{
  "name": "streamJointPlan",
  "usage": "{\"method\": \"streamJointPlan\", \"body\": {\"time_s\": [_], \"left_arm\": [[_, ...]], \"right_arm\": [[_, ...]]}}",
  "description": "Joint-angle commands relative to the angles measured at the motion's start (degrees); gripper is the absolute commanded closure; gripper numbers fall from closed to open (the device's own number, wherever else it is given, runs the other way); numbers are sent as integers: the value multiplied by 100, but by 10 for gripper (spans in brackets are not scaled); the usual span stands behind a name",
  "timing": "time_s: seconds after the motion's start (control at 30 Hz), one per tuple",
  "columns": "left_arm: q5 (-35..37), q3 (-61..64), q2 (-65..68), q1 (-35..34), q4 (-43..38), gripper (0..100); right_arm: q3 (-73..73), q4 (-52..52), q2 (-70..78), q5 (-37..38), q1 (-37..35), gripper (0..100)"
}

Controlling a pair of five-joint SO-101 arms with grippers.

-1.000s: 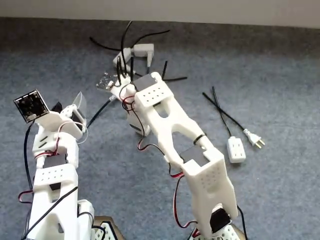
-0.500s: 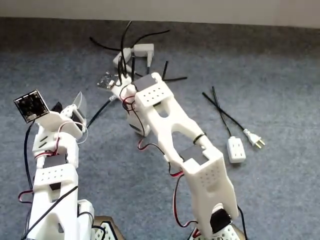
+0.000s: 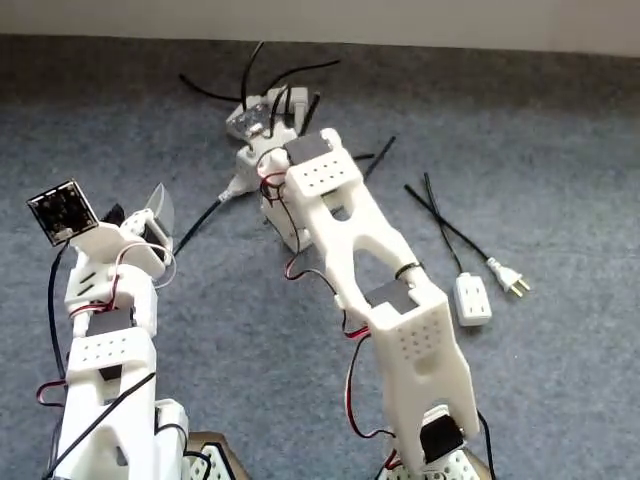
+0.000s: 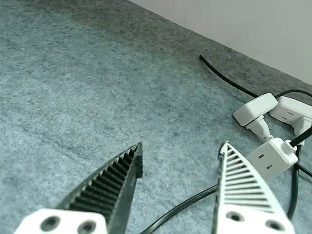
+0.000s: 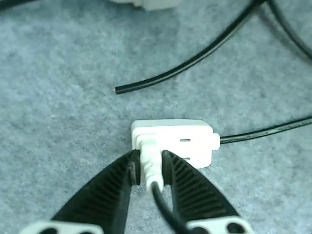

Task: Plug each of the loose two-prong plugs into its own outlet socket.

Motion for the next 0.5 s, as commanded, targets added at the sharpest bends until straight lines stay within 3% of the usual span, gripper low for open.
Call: {"method": "streamJointPlan", "body": {"time_s": [0.0, 0.13, 0.27, 0.47], "left_arm": [[44, -31, -22, 119, -18, 748], [44, -31, -22, 119, -18, 748], [44, -22, -22, 119, -18, 748], [44, -22, -22, 119, -18, 748]], "right_arm": [[-549, 224, -321, -281, 66, 815], [-593, 233, -321, -299, -22, 731], [-602, 233, -321, -290, -13, 717], [-585, 426, -312, 1714, 110, 717]]}}
